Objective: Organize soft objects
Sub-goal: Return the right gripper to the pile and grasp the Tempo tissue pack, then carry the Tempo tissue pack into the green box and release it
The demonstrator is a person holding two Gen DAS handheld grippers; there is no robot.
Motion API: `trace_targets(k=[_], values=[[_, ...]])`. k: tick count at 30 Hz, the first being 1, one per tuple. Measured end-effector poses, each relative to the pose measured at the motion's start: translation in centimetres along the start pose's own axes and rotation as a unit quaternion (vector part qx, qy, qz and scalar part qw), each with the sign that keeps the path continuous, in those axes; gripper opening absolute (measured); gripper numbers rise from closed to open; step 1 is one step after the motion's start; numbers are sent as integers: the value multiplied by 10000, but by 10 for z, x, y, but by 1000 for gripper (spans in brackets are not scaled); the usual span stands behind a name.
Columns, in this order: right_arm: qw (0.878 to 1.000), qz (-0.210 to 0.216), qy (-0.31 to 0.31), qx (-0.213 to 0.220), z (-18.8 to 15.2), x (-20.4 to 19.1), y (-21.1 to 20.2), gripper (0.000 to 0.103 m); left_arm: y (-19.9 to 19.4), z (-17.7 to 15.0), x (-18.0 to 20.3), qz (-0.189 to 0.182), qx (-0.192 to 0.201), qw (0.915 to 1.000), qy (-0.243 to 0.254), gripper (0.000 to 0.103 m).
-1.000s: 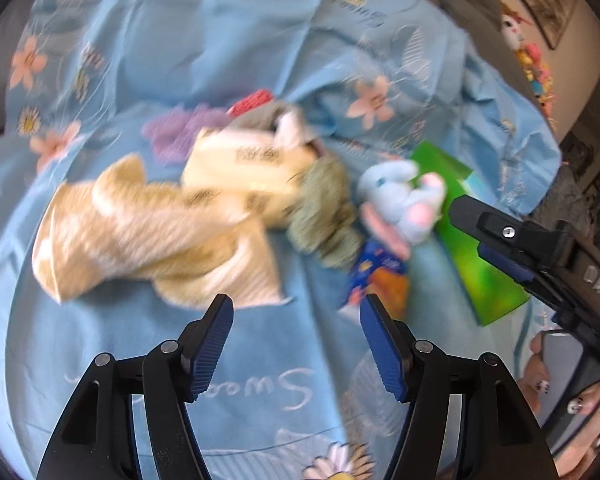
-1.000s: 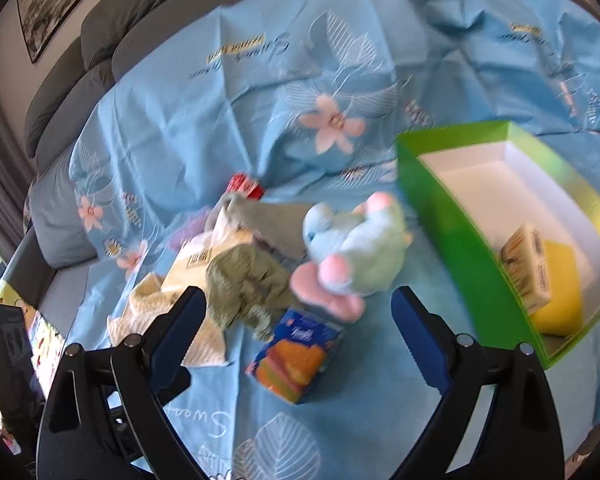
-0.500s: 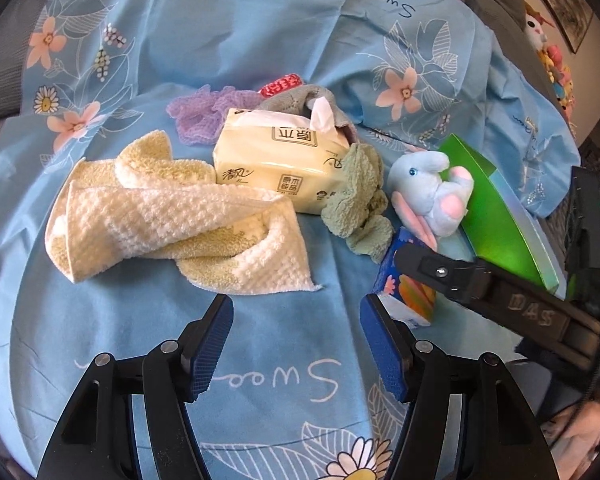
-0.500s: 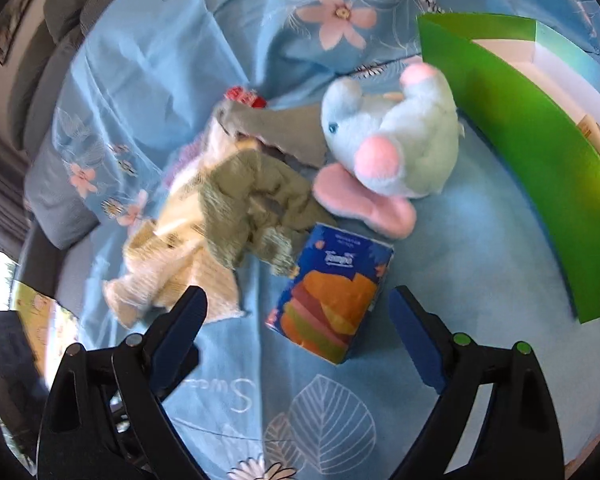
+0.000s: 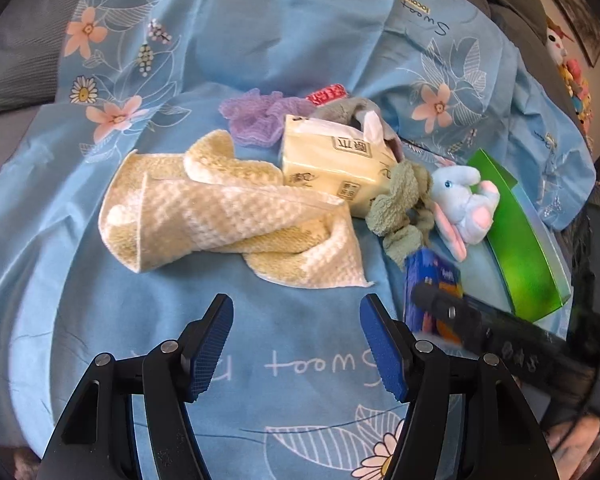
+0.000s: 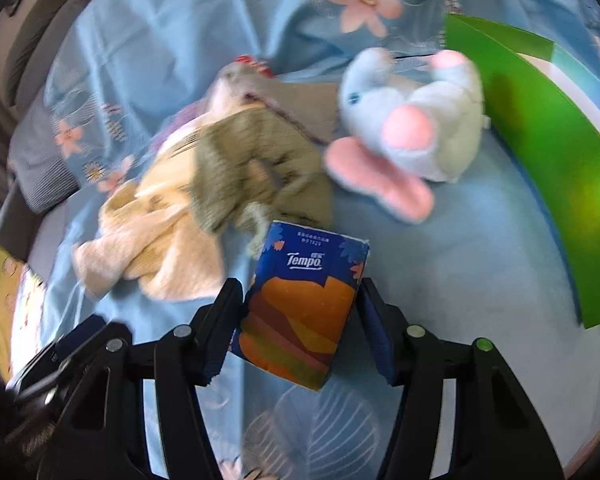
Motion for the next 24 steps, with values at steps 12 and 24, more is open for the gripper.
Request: trace_targets(k=[12, 24], values=[[9965, 570, -495, -351, -22, -26, 3, 70, -2, -6, -15, 5, -129, 9998, -125, 66], [9879, 1459, 247, -468, -21, -12, -1, 49, 20, -37, 36, -995, -738, 9918, 327, 51]])
Point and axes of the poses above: each gripper's, at about its wrist camera, not at the fingertips, and y roughly the way its jaws point, x to its right, z to its top, the point moved 6 cm from there along y, roughly the way its jaws point, and after that the axes turned 4 degrees about -x, right-handed, at the moved point
